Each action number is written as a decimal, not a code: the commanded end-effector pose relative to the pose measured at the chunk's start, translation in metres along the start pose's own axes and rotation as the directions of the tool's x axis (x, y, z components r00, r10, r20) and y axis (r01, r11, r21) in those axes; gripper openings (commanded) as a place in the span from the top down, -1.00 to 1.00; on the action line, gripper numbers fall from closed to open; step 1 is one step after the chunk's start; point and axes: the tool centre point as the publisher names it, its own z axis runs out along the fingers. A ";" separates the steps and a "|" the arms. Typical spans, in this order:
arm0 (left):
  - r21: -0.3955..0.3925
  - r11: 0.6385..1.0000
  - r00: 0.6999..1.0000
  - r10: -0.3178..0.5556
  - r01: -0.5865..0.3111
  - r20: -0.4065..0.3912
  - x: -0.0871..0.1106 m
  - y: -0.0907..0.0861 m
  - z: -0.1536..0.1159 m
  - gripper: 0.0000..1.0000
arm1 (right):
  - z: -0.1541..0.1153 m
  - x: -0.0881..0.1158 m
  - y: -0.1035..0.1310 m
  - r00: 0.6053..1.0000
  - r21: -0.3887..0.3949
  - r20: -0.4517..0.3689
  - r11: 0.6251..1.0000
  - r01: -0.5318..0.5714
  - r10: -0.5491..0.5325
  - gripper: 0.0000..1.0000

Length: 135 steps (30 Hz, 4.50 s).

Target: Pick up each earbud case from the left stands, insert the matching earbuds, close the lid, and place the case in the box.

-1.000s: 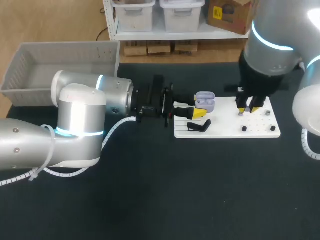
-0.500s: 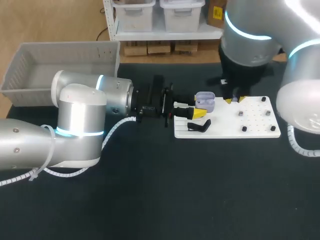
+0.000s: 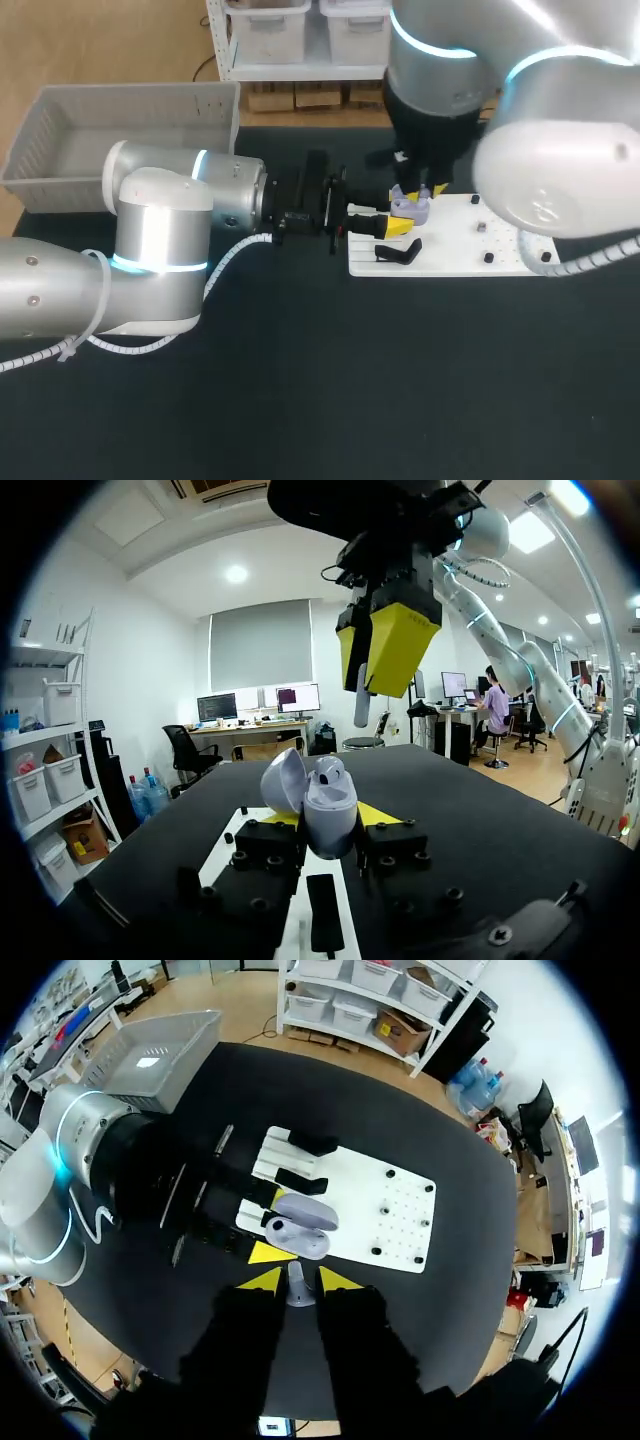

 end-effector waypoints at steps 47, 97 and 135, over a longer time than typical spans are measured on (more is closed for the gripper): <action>-0.005 1.000 1.000 0.003 -0.003 0.001 0.001 -0.001 0.000 1.00 | 0.023 -0.012 0.009 0.970 -0.047 -0.101 0.975 0.218 -0.221 1.00; -0.005 1.000 1.000 0.003 -0.003 0.001 0.001 -0.001 0.000 1.00 | 0.030 -0.022 0.005 0.958 -0.041 -0.159 0.971 0.236 -0.240 1.00; -0.005 1.000 1.000 0.003 -0.003 0.001 0.001 -0.001 0.000 1.00 | 0.006 -0.021 -0.023 0.989 -0.049 -0.109 0.994 0.097 -0.102 -1.00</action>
